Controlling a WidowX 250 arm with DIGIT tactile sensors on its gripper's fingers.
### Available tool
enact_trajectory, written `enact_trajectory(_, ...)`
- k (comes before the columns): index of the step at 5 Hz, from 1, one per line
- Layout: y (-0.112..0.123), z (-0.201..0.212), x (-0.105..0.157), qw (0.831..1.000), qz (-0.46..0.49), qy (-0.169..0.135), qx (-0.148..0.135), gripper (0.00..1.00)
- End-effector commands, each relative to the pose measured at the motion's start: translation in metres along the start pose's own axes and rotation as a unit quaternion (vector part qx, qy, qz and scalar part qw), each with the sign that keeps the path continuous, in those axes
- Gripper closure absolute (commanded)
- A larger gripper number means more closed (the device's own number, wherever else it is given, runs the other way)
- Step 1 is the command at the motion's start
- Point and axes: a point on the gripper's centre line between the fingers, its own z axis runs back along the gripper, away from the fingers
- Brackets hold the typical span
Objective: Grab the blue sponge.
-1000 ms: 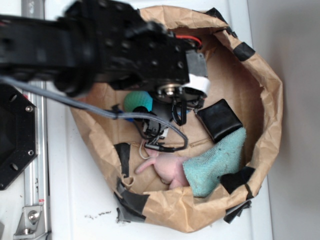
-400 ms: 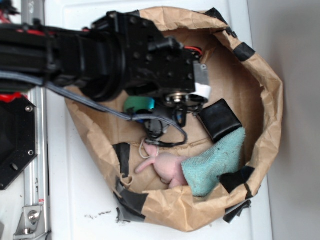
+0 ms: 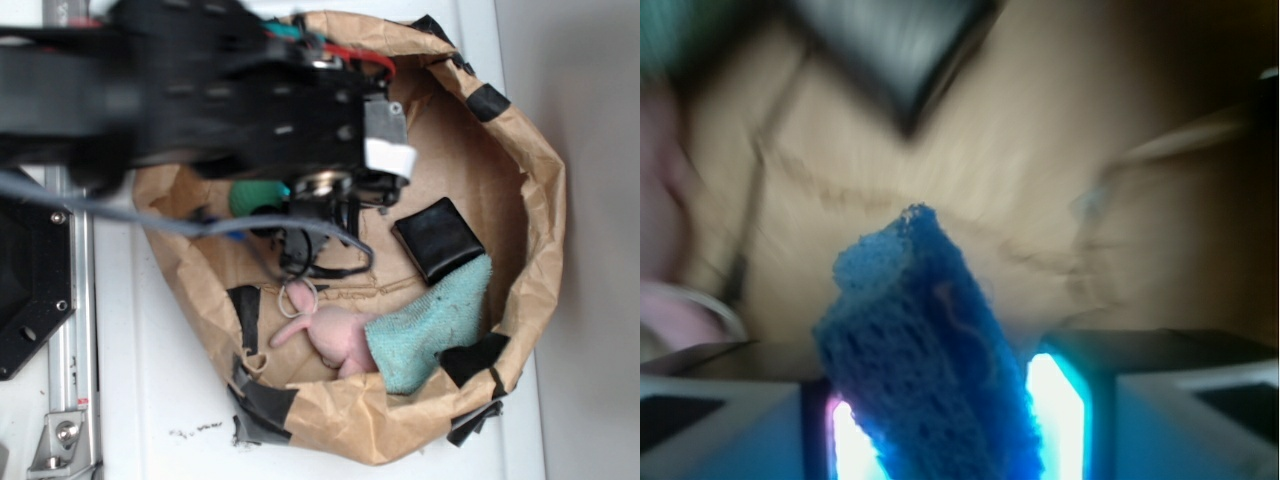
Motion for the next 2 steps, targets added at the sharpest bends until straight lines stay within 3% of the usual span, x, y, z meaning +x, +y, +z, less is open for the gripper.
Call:
enact_trajectory(1,-0.0211,0.0613,0.0092,0.99,0.119,0.026,-0.065,1.0)
enact_trajectory(2,-0.0203,0.0593,0.0119,0.989,0.129,0.029,-0.06,1.0)
